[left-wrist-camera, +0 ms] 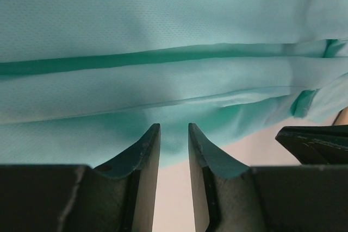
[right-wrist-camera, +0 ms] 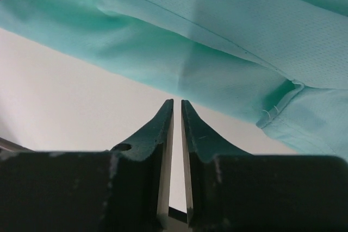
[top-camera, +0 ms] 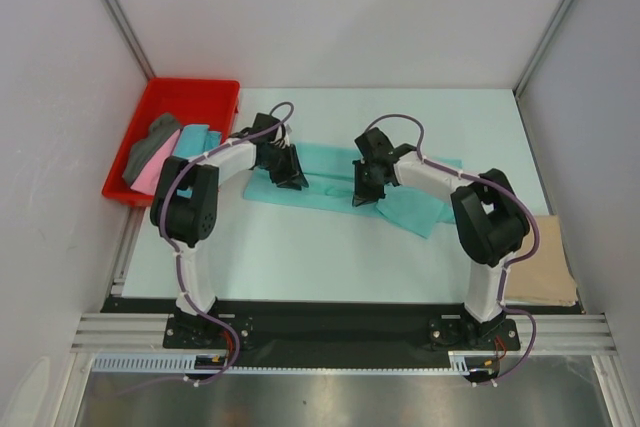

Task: Fold and stack the t-shirts
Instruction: Fold the tshirt

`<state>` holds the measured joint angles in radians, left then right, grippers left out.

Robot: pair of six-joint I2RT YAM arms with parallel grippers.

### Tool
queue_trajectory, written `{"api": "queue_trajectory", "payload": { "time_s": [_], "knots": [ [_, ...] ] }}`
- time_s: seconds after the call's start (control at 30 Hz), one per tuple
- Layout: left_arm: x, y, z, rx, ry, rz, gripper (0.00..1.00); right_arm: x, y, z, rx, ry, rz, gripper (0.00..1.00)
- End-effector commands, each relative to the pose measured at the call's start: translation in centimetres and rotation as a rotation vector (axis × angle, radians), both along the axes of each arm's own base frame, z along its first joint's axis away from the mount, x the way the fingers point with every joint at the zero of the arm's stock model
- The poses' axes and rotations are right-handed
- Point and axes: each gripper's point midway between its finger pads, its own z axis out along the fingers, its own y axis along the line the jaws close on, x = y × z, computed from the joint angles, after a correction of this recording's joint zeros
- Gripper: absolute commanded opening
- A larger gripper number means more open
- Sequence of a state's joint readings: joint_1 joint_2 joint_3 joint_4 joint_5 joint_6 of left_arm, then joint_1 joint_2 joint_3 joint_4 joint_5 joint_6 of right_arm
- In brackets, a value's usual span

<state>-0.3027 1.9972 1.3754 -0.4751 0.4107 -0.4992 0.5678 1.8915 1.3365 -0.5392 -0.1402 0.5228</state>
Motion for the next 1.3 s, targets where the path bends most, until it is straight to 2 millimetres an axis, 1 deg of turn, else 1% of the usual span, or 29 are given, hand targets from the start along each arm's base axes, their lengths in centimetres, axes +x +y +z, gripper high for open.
{"api": "queue_trajectory", "payload": {
  "time_s": [0.0, 0.07, 0.17, 0.27, 0.37, 0.5, 0.53, 0.7, 0.73, 0.87, 0.9, 1.0, 1.07, 1.1, 1.13, 1.23, 1.27],
  "knots": [
    [0.2, -0.2, -0.6, 0.003, 0.004, 0.02, 0.32, 1.8, -0.3, -0.1, -0.039, -0.077, -0.032, 0.16],
    [0.2, -0.1, -0.8, 0.01, 0.0, 0.019, 0.32, 2.1, -0.5, -0.6, -0.057, -0.078, -0.036, 0.17],
    [0.1, 0.0, -0.9, 0.018, 0.003, 0.013, 0.32, 2.7, -0.6, -0.7, -0.072, -0.092, -0.036, 0.17],
    [0.0, 0.2, -1.2, 0.025, 0.007, 0.014, 0.33, 3.5, -1.2, -1.3, -0.089, -0.084, -0.057, 0.17],
    [0.0, 0.3, -1.5, 0.035, 0.013, 0.018, 0.33, 4.2, -1.4, -1.2, -0.092, -0.097, -0.067, 0.17],
    [-0.3, 0.5, -2.0, 0.049, 0.026, 0.016, 0.33, 5.0, -2.0, -1.5, -0.098, -0.093, -0.088, 0.17],
    [-0.3, 0.6, -2.0, 0.05, 0.026, 0.013, 0.33, 5.0, -2.1, -1.9, -0.103, -0.085, -0.089, 0.17],
    [-0.2, 0.6, -2.1, 0.055, 0.023, 0.008, 0.33, 5.7, -2.1, -1.9, -0.103, -0.09, -0.093, 0.18],
    [-0.2, 0.6, -2.1, 0.056, 0.024, 0.005, 0.33, 6.1, -2.7, -2.0, -0.129, -0.099, -0.111, 0.18],
    [0.2, 0.5, -1.7, 0.054, 0.012, 0.001, 0.33, 6.9, -3.2, -2.6, -0.15, -0.106, -0.119, 0.18],
    [0.3, 0.6, -1.6, 0.059, 0.008, 0.001, 0.34, 7.3, -3.0, -2.3, -0.147, -0.118, -0.116, 0.19],
    [0.7, 0.6, -1.2, 0.068, -0.005, -0.005, 0.34, 8.1, -3.2, -2.5, -0.175, -0.139, -0.108, 0.19],
    [0.9, 0.6, -0.8, 0.069, -0.016, -0.006, 0.35, 8.8, -3.4, -2.0, -0.196, -0.154, -0.112, 0.2],
    [1.1, 0.6, -0.7, 0.072, -0.023, -0.007, 0.35, 8.9, -3.6, -2.3, -0.215, -0.153, -0.113, 0.2],
    [1.4, 0.6, -0.4, 0.075, -0.031, -0.006, 0.35, 9.3, -3.6, -1.9, -0.218, -0.164, -0.11, 0.2],
    [1.8, 0.8, -0.1, 0.09, -0.045, -0.002, 0.36, 9.7, -3.8, -1.9, -0.227, -0.171, -0.105, 0.21],
    [2.1, 0.8, 0.0, 0.091, -0.053, -0.002, 0.36, 10.0, -3.7, -1.6, -0.229, -0.181, -0.1, 0.21]
  ]
}}
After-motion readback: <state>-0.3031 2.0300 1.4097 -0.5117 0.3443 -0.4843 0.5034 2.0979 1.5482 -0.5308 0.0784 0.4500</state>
